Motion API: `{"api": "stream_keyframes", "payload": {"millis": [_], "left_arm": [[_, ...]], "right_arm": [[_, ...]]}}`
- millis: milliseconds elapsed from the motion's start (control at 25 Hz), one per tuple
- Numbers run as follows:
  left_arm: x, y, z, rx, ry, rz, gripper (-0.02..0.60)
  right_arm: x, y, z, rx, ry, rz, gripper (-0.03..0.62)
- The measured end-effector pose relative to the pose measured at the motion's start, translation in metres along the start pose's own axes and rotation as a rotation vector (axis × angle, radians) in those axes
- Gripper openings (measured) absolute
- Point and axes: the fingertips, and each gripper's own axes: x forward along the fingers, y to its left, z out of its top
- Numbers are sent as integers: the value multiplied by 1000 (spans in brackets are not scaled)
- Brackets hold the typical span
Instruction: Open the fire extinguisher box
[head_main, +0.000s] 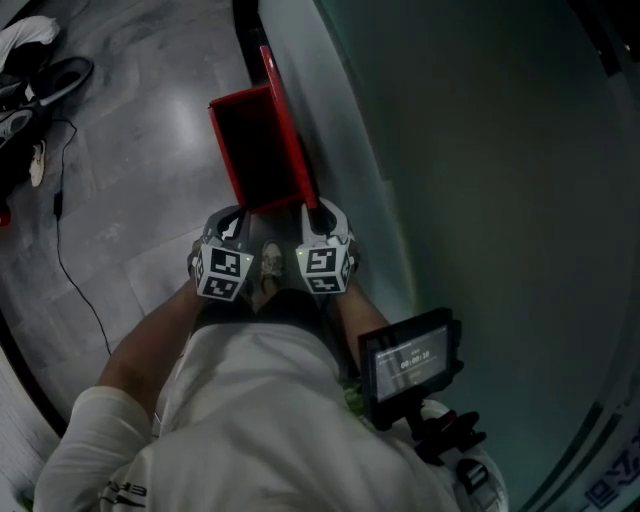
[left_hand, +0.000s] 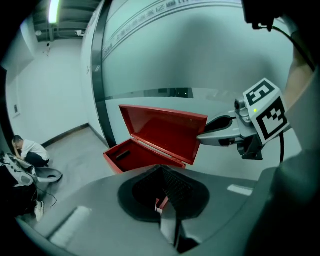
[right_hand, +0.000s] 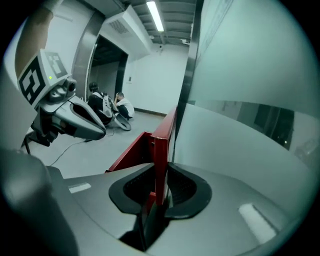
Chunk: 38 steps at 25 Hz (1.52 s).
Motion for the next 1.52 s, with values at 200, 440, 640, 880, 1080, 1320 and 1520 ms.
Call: {"api": "stream_keyframes", "payload": {"millis": [200, 440, 640, 880, 1080, 1320, 1520], "left_arm": [[1, 0, 4, 26, 4, -18, 3], [4, -1, 13, 50, -1, -32, 3], [6, -2, 17, 75, 0, -40, 3], [7, -6, 21, 79, -4, -51, 3], [8, -5, 22, 72, -3, -44, 3], [-3, -2, 29, 59, -2, -32, 3], [1, 2, 30, 46, -2, -16, 3]], "right_arm": [[0, -15, -1, 146, -14, -7, 84], [-1, -37, -10, 318, -24, -50, 86], [-1, -52, -20, 370, -12, -93, 100], [0, -69, -32, 501, 4, -153, 110], [3, -80, -40, 551, 30, -186, 123], [-2, -94, -39, 627, 65, -251, 130], [5, -98, -42, 612, 87, -265, 138]]}}
